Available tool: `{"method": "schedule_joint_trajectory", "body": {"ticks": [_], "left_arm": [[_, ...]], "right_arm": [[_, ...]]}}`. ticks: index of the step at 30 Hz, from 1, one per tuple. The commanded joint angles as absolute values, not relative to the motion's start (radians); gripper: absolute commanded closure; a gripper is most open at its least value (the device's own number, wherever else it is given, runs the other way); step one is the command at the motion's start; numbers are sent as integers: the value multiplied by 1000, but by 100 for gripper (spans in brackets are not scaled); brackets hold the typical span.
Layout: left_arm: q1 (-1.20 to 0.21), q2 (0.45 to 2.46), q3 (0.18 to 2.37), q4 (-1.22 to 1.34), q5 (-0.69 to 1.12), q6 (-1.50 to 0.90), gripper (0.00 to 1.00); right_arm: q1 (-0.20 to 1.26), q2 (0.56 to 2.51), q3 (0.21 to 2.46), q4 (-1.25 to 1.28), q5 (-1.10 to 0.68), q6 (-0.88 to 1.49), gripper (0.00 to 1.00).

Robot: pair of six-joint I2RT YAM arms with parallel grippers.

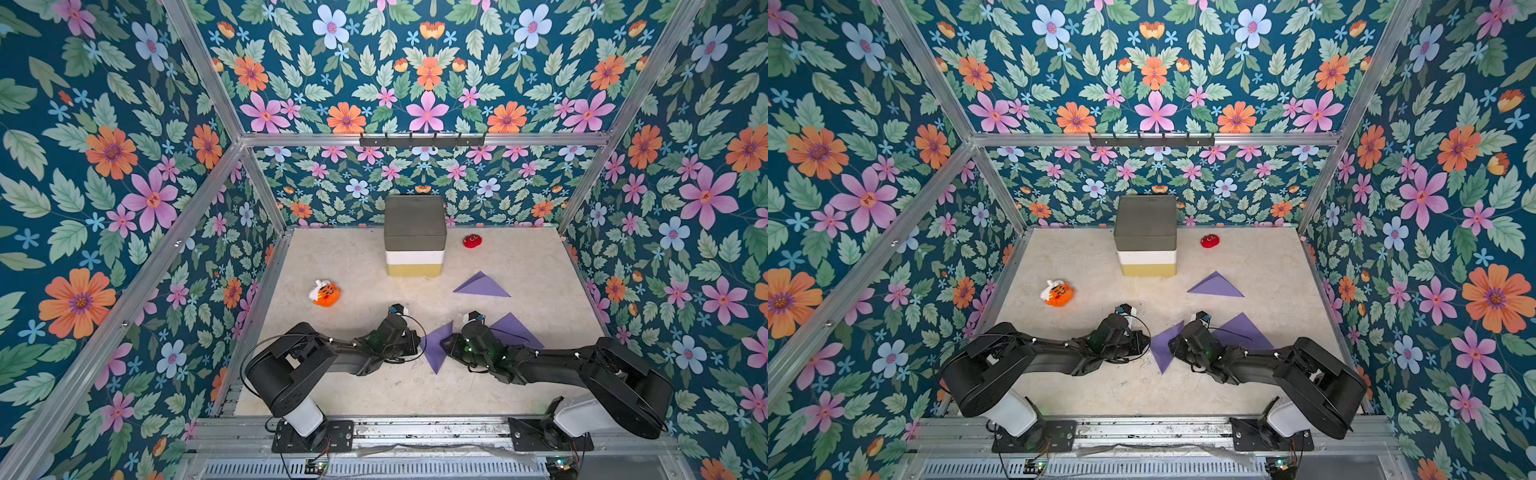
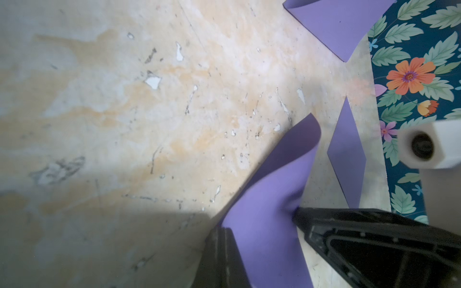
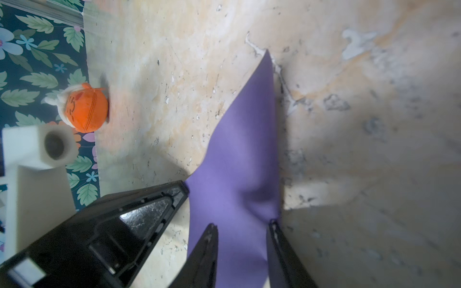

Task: Fold the square paper diagonally
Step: Fold the paper at the center of the board.

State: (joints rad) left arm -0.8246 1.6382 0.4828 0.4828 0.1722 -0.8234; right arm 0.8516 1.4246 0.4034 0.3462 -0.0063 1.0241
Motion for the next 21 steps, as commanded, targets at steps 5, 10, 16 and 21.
{"method": "schedule_joint_trajectory", "body": {"ticks": [5, 10, 16, 21], "left_arm": [[-831, 1667, 479, 179, 112, -795, 100], [-833, 1668, 477, 186, 116, -792, 100], [-834, 1672, 477, 187, 120, -792, 100], [-836, 1671, 480, 189, 120, -792, 100]], "right_arm": [[823, 1314, 410, 232, 2, 1007, 63], [816, 1326, 475, 291, -87, 977, 71], [804, 1440, 537, 314, -105, 974, 92], [768, 1501, 507, 340, -87, 983, 96]]}}
